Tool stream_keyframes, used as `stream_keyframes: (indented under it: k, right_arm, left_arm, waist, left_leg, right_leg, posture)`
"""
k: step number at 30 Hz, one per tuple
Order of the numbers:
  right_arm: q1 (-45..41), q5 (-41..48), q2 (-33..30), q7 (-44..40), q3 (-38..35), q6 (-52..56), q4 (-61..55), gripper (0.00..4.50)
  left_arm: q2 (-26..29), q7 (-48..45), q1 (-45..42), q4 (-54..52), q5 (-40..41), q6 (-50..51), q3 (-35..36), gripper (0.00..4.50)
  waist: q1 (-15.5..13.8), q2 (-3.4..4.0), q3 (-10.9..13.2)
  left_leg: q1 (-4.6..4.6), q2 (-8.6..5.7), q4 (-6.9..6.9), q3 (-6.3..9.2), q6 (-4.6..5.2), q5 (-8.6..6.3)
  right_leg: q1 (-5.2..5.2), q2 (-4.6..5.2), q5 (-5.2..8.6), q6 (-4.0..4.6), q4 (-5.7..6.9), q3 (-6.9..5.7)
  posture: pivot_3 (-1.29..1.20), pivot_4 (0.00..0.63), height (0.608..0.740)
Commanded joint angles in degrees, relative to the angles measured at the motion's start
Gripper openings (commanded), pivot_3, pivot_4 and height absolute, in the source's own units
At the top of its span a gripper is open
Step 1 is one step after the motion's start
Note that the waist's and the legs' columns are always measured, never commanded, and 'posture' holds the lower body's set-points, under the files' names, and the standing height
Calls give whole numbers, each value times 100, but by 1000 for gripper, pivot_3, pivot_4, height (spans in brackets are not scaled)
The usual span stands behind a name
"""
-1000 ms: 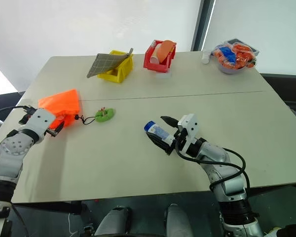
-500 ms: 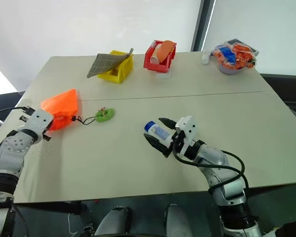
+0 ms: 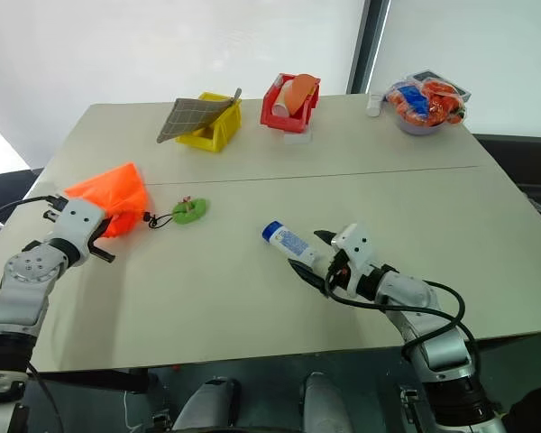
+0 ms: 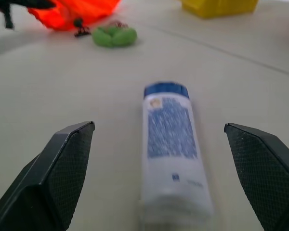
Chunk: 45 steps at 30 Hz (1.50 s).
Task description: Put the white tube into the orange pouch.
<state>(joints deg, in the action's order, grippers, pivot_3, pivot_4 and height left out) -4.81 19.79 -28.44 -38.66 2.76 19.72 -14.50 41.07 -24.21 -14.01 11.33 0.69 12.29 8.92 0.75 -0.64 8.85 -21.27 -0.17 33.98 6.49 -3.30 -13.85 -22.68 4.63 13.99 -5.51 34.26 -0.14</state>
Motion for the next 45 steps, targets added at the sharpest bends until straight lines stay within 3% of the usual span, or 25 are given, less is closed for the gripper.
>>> stream_keyframes:
  k: [1,13,16,20,35,45]
  right_arm:
    - [-105,46,112,98,-76,159,147,4500]
    - [-397,-149,521,182,47,119,865,4500]
    - [-378,-174,545,171,72,119,876,3606]
    - [-366,-121,604,198,33,153,807,1688]
    - [-527,102,624,-213,756,720,-545,1655]
    - [-968,-229,842,23,1009,733,-220,1655]
  left_arm:
    - [-95,-250,143,-911,457,658,223,53]
    - [-628,-401,77,-2331,861,1900,-85,53]
    - [-730,-440,53,-2721,924,2175,-256,0]
    - [-691,-485,26,-2902,979,2385,-300,0]
    - [-942,-591,-698,-3636,1637,3127,-460,0]
    - [-815,-750,-542,-4160,2017,3497,-549,0]
  waist:
    - [3,0,0]
    - [-2,-2,1]
    - [-3,-2,1]
    - [23,-2,1]
    - [4,-3,2]
    - [19,-3,2]
  left_leg:
    - [0,0,0,0,0,0]
    - [0,-1,6,1,1,0]
    - [0,-1,8,1,1,0]
    - [6,0,8,1,1,0]
    - [3,-1,14,4,1,1]
    - [4,-1,14,6,1,1]
  right_leg:
    - [0,0,0,0,0,0]
    - [6,-1,-1,3,-1,0]
    - [8,-1,-2,3,-1,0]
    - [8,-5,-1,2,2,1]
    - [11,-5,1,-1,2,1]
    - [10,-7,1,0,4,1]
  posture:
    - [0,150,740]
    - [0,150,740]
    - [0,150,740]
    - [0,150,740]
    - [0,150,740]
    - [0,150,740]
